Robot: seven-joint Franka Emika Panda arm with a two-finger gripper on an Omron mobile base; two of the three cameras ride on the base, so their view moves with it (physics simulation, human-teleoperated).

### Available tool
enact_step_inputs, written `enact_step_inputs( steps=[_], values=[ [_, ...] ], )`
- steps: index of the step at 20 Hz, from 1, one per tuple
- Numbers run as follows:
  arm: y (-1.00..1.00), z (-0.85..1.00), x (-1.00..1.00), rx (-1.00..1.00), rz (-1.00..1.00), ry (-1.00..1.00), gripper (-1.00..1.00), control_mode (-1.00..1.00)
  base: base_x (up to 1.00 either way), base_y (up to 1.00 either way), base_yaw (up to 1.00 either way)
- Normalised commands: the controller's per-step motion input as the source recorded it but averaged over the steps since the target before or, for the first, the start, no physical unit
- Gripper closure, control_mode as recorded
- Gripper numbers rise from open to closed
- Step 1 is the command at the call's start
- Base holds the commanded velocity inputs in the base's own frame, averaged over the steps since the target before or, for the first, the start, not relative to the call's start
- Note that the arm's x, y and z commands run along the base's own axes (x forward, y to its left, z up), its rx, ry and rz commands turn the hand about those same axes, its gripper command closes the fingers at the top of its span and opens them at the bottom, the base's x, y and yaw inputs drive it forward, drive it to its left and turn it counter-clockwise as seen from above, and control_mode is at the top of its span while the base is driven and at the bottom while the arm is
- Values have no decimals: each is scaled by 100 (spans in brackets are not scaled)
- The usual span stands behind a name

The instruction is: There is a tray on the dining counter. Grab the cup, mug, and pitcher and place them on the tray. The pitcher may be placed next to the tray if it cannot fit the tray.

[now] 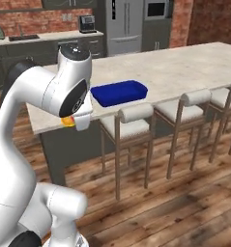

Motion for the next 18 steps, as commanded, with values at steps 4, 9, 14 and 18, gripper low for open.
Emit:
enact_step_inputs(
  steps=[4,9,14,18],
  values=[
    [0,0,0,0,0,0,100,100,63,-88,48],
    [0,0,0,0,0,0,100,100,61,-83,43],
    [0,0,0,0,0,0,100,100,72,-68,37],
    [0,0,0,0,0,0,100,100,89,-35,28]
  ],
)
